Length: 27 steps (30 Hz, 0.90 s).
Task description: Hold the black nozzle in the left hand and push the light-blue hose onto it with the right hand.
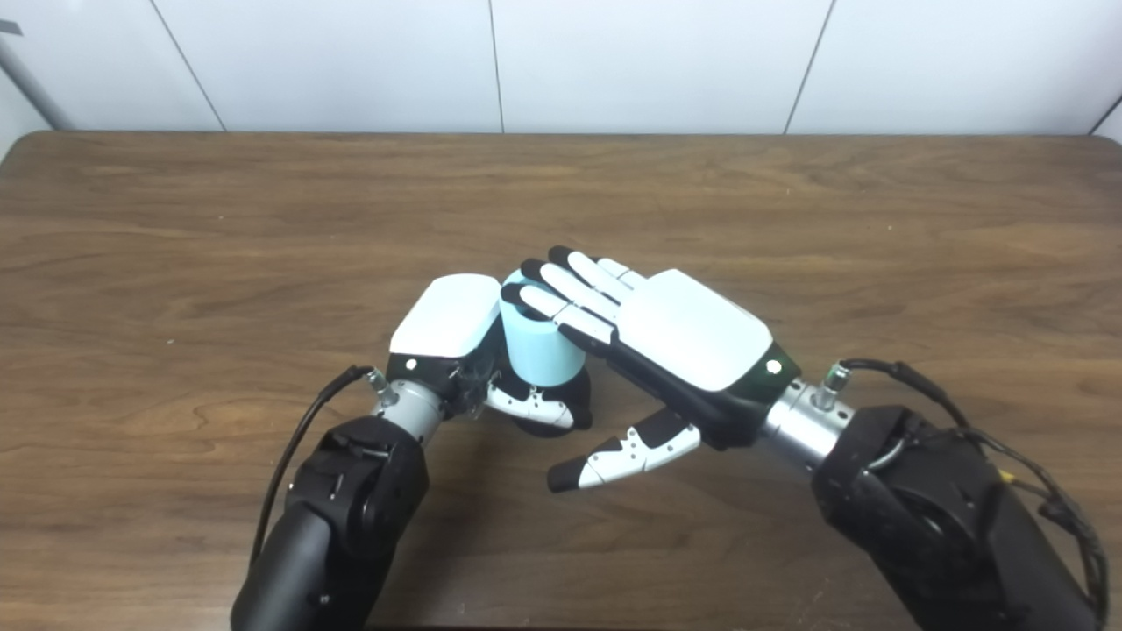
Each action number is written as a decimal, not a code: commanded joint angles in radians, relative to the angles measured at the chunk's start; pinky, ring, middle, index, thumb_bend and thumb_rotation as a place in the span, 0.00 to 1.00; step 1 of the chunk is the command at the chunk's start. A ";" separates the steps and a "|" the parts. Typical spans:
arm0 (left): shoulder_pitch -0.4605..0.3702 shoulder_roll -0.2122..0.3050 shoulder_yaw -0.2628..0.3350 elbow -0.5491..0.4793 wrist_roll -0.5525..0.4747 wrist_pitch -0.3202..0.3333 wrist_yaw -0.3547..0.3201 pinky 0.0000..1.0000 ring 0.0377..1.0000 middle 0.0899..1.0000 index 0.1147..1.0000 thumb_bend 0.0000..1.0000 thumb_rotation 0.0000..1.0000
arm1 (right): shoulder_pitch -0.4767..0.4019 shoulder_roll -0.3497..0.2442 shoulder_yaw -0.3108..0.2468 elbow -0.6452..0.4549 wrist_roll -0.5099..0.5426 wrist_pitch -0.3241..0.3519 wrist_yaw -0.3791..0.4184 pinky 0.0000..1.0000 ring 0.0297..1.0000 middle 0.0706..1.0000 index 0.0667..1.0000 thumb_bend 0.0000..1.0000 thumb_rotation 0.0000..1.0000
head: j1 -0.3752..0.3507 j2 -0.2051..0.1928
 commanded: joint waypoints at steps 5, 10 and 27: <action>0.002 -0.002 -0.003 0.007 0.008 0.001 -0.012 0.86 0.67 0.47 0.40 0.52 0.00 | -0.057 -0.014 -0.073 -0.051 0.066 0.030 0.074 0.96 1.00 0.98 0.96 0.59 0.92 | 0.003 0.000; 0.002 -0.003 -0.005 0.013 0.010 -0.002 -0.005 0.85 0.67 0.47 0.40 0.52 0.00 | -0.053 0.043 -0.157 -0.060 0.177 0.065 0.030 0.89 0.95 0.94 0.92 0.57 0.85 | 0.002 0.000; -0.002 -0.003 0.007 0.040 -0.005 0.006 0.013 0.82 0.67 0.49 0.39 0.52 0.00 | 0.023 0.166 -0.321 -0.010 0.429 0.261 -0.098 0.76 0.87 0.92 0.92 0.43 0.85 | 0.010 -0.003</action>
